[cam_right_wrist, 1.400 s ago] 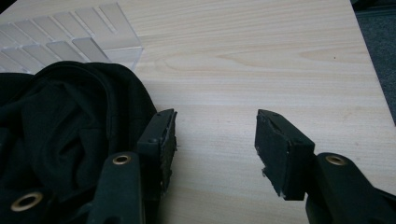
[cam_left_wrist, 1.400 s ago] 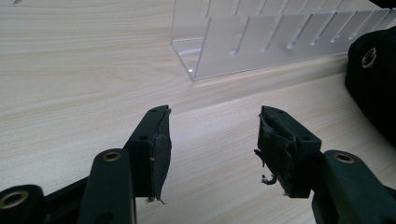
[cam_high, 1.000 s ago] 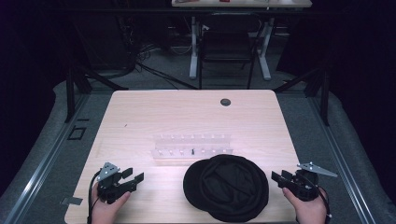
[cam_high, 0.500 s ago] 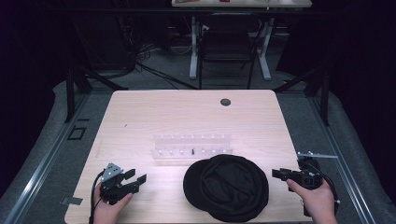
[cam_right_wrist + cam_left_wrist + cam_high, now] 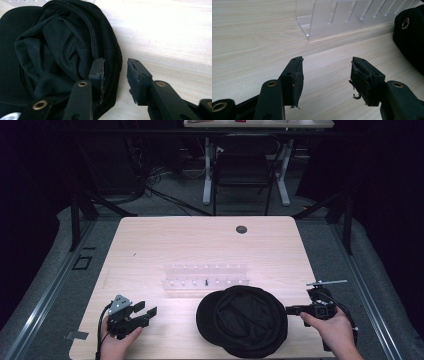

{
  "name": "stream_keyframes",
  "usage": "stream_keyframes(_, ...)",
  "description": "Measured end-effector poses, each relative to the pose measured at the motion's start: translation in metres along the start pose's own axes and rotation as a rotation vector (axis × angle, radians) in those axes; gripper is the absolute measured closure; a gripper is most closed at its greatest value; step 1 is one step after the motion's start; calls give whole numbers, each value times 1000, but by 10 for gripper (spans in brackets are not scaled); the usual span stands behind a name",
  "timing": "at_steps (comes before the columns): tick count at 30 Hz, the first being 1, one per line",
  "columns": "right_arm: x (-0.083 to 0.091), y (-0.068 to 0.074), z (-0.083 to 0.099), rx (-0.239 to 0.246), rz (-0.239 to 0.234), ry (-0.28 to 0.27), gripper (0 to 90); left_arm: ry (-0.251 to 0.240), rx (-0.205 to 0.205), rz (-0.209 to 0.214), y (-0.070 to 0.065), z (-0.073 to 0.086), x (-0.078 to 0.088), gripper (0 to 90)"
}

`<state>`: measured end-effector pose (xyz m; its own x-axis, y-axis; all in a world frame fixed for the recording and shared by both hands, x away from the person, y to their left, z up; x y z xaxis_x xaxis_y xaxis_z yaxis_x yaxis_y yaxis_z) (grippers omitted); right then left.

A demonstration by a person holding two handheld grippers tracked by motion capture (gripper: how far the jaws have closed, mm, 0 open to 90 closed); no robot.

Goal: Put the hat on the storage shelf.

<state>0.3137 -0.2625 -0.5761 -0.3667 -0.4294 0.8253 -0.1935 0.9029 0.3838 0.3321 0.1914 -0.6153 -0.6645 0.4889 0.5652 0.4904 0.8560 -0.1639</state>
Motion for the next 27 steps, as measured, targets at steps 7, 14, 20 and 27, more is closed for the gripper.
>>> stream_keyframes(7, -10, -1, 3, -8, 14, 48, 683, 1, 0, 0, 0, 0, -1, 438)
stream_keyframes(14, -15, -1, 4, -29, 11, 87, 736, 2, 2, -1, 0, 0, -1, 437)
stream_keyframes(20, -17, -1, 4, -45, -3, 104, 750, 2, 1, -2, 0, 0, -1, 438)
stream_keyframes(27, -21, 0, 10, -47, -5, 163, 749, 3, 1, -3, 0, 1, -1, 438)
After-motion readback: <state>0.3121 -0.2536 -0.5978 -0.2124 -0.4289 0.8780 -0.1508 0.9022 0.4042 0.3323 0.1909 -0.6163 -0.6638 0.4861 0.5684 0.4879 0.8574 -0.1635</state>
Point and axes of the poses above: each handheld gripper's, and its own axes: x roughly backward along the jaws, z roughly out of its underside, y roughly to its left, the point moved 10 cm from there along -x, roughly forward along the jaws, and after that the axes turned 2 degrees about -x, right-handed, at the moved point
